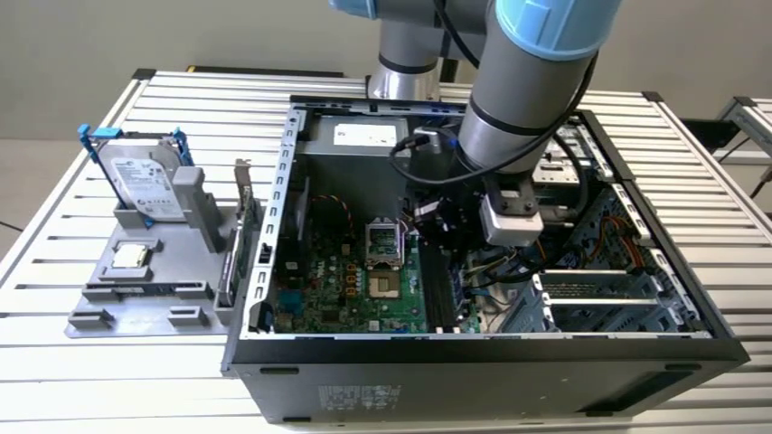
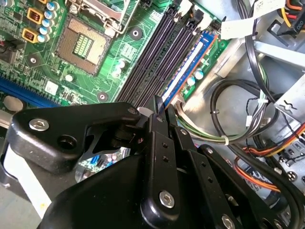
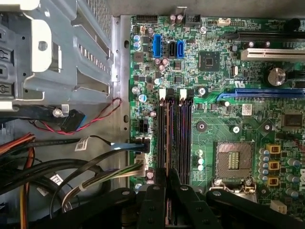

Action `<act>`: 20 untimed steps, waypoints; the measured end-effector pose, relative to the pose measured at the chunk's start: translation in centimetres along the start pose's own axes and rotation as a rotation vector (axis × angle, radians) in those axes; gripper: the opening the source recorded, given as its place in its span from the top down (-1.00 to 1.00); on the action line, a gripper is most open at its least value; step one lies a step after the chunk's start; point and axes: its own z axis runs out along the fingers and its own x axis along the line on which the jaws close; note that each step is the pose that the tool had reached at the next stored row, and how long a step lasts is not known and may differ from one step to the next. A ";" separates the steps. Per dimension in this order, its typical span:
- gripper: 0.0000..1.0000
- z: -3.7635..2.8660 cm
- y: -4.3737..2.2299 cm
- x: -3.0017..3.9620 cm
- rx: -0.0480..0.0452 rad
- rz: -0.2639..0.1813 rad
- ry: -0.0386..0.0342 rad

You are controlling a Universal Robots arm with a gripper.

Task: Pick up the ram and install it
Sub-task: 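Insert the ram into the slot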

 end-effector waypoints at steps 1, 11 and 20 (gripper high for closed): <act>1.00 0.09 -0.02 0.03 0.0000 0.001 -0.0005; 1.00 0.80 -0.19 0.24 -0.0009 0.005 -0.0013; 1.00 1.45 -0.21 0.33 -0.0042 0.006 -0.0012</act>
